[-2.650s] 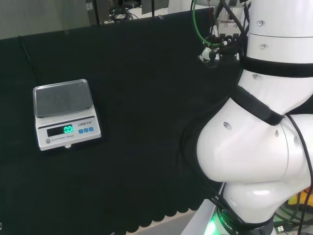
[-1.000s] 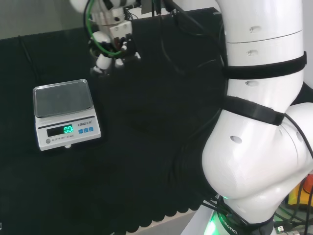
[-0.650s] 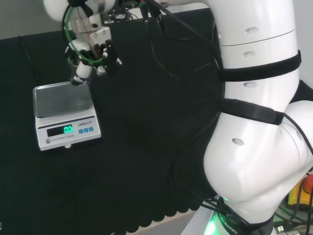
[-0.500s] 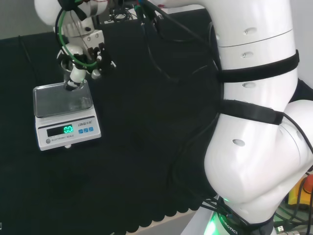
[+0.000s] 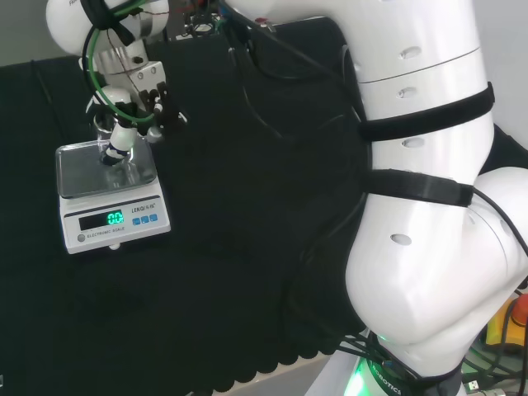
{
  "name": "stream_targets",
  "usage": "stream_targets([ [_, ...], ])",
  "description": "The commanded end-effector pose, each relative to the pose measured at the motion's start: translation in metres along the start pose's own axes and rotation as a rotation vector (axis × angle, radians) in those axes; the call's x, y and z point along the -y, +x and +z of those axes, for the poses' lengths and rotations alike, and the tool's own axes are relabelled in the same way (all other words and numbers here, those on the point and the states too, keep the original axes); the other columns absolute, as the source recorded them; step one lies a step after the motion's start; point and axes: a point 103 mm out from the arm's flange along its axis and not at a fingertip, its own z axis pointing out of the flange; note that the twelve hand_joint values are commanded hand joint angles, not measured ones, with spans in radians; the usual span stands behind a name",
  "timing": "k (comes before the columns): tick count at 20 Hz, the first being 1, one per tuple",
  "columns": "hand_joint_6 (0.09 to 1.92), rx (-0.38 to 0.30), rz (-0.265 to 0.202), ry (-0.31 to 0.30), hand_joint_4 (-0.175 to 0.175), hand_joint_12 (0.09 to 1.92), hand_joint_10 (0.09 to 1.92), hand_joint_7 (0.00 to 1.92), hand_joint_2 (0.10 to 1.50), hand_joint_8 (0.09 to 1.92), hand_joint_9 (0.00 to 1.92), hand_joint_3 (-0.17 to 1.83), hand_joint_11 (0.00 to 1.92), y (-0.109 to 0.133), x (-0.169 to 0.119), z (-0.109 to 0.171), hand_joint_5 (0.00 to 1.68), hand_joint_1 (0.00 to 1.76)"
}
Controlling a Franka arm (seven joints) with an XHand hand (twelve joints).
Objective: Put the beaker on the electronic balance.
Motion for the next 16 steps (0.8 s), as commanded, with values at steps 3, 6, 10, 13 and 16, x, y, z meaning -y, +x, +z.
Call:
stream_targets([
  [3, 1.27, -0.013, -0.025, 0.057, 0.020, 0.81, 1.19, 0.94, 0.71, 1.42, 1.22, 0.90, 1.33, 0.004, -0.009, 0.013, 0.96, 1.22],
  [6, 1.24, -0.017, -0.027, 0.091, -0.107, 0.78, 1.15, 0.87, 0.74, 1.48, 1.21, 0.80, 1.34, 0.005, -0.010, 0.015, 0.96, 1.17],
  [10, 1.24, -0.023, -0.033, 0.106, -0.169, 0.71, 1.07, 0.79, 0.82, 1.46, 1.19, 0.66, 1.40, 0.004, -0.010, 0.012, 0.92, 1.14],
  [13, 1.27, -0.038, -0.038, 0.125, -0.111, 0.73, 0.79, 0.71, 0.69, 1.28, 1.16, 0.77, 1.31, 0.003, -0.009, 0.009, 0.67, 1.11],
  [16, 0.98, -0.045, -0.044, 0.119, -0.031, 1.07, 0.64, 0.53, 0.52, 1.03, 0.95, 0.85, 0.88, 0.002, -0.007, 0.004, 0.36, 1.00],
])
